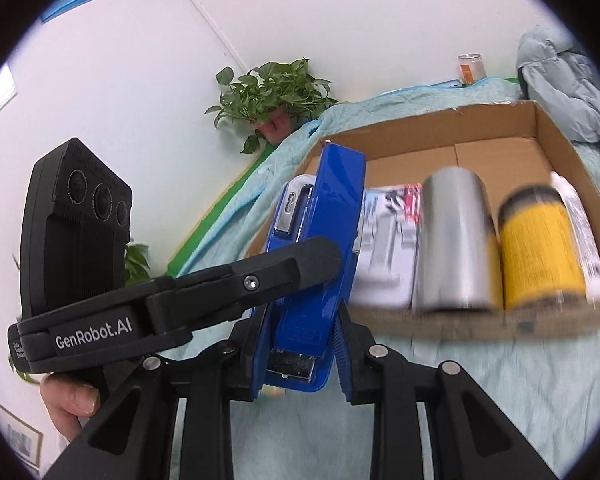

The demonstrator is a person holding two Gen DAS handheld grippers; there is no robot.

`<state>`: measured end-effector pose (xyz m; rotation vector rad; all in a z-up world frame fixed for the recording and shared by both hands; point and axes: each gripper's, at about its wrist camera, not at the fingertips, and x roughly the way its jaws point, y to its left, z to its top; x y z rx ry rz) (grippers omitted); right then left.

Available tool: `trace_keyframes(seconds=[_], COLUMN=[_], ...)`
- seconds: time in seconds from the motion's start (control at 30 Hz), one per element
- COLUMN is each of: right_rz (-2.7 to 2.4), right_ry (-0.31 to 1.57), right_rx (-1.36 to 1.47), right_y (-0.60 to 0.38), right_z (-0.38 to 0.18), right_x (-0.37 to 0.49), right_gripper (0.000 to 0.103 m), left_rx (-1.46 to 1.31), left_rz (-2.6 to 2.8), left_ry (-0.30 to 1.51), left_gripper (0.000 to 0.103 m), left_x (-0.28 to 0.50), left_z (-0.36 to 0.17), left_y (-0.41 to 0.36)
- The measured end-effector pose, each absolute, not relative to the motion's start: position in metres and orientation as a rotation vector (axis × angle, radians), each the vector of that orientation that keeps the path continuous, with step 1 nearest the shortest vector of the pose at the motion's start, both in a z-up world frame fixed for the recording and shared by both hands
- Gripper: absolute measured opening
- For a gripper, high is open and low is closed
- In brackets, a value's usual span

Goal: Organize rigid objects
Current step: 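Lift the blue stapler and carry it into the box beside the canister, then open the left tool and withdraw it from the stapler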

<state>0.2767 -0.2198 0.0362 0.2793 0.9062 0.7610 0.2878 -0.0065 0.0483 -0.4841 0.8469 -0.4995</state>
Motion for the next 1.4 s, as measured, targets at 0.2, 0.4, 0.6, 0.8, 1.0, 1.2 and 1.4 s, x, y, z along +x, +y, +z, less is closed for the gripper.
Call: trace_keyframes(seconds=[0.2, 0.4, 0.6, 0.8, 1.0, 1.2, 1.4], right_rz=[0.730, 0.674, 0.615, 0.548, 0.464, 0.285, 0.256], right_ry=[0.983, 1.030, 1.061, 0.959, 0.874, 0.798, 0.851], right_rx=[0.256, 0.217, 0.187, 0.162, 0.090, -0.038, -0.036], right_y=[-0.204, -0.196, -0.190, -0.197, -0.212, -0.228, -0.243], right_z=[0.032, 0.016, 0.005, 0.015, 0.020, -0.001, -0.023], right_x=[0.333, 0.354, 0.353, 0.336, 0.304, 0.257, 0.235], right_gripper=[0.026, 0.027, 0.033, 0.076, 0.080, 0.083, 0.083], left_rx=[-0.543, -0.568, -0.485, -0.396, -0.252, -0.038, -0.072], left_rz=[-0.518, -0.543, -0.473, -0.368, -0.248, -0.066, -0.071], left_ry=[0.927, 0.998, 1.096, 0.934, 0.789, 0.575, 0.557], left_gripper=[0.043, 0.043, 0.050, 0.079, 0.087, 0.103, 0.103], left_x=[0.360, 0.393, 0.401, 0.380, 0.341, 0.252, 0.192], left_z=[0.033, 0.004, -0.014, 0.015, 0.043, 0.045, 0.030], left_y=[0.002, 0.003, -0.007, 0.010, 0.025, 0.022, 0.004])
